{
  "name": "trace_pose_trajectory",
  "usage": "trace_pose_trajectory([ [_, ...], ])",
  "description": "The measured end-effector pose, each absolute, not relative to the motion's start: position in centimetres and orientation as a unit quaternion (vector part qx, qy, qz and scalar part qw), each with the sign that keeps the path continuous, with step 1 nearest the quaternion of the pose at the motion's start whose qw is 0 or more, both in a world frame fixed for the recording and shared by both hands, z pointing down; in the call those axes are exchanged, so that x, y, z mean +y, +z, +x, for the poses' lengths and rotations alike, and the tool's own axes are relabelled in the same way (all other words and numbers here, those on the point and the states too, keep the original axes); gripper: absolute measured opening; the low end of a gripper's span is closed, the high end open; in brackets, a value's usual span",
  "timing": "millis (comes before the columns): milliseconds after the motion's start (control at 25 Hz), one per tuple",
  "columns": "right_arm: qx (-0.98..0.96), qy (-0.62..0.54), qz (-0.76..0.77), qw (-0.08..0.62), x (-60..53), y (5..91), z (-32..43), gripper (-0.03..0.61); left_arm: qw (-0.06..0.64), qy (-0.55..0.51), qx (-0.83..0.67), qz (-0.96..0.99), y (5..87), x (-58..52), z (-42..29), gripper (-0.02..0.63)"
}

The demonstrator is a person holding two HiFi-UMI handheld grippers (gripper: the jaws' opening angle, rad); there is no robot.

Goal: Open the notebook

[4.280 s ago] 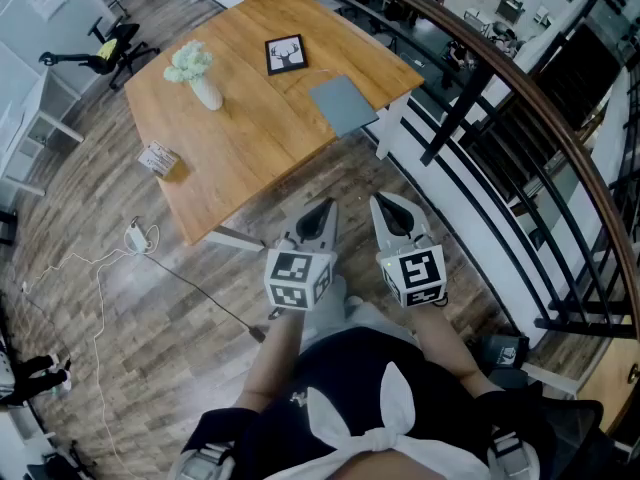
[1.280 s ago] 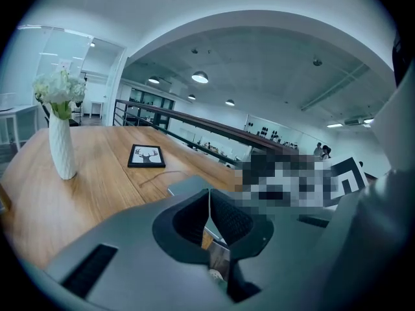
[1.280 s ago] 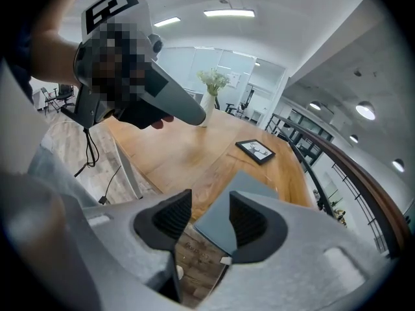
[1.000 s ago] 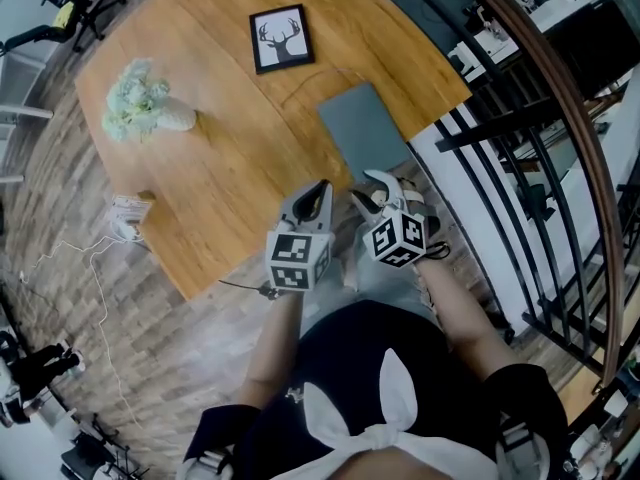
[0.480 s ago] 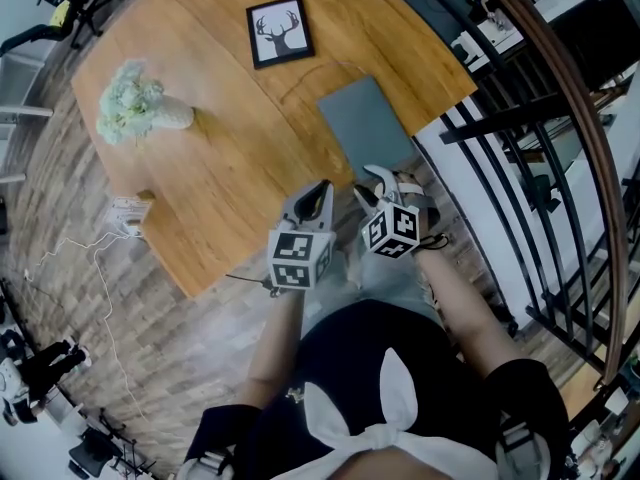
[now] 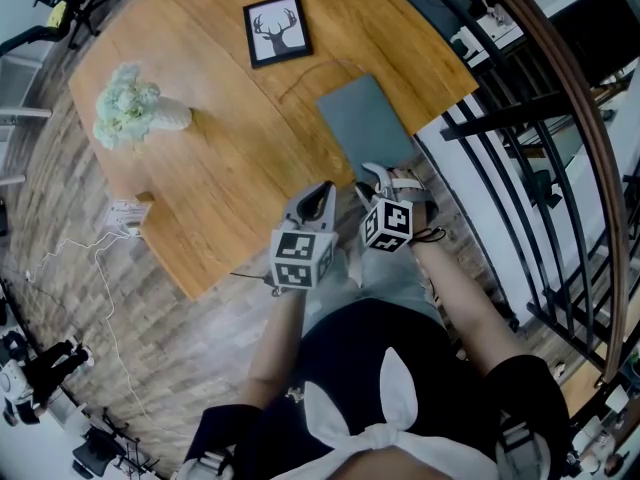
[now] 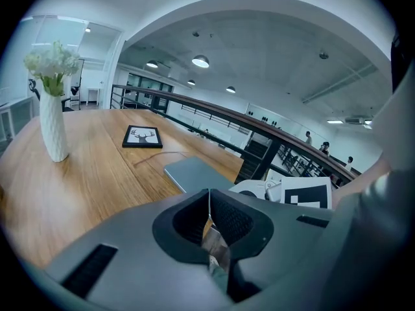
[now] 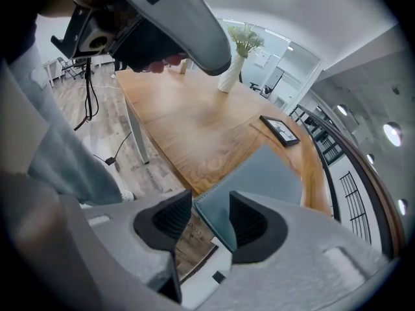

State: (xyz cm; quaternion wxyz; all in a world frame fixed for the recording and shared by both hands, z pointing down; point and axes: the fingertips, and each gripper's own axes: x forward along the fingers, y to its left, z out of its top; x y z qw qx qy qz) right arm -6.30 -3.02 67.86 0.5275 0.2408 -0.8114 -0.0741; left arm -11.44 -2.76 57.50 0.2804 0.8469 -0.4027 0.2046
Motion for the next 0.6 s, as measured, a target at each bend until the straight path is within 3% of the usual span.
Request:
trace_pose_trajectory([
  [600,-0.812,-0.018,0.257,0.524,-3.2,67.9,-6.3,0.073,0.279,0.205,-0.402,0.848,57.4,-3.9,-11.9,0.025],
])
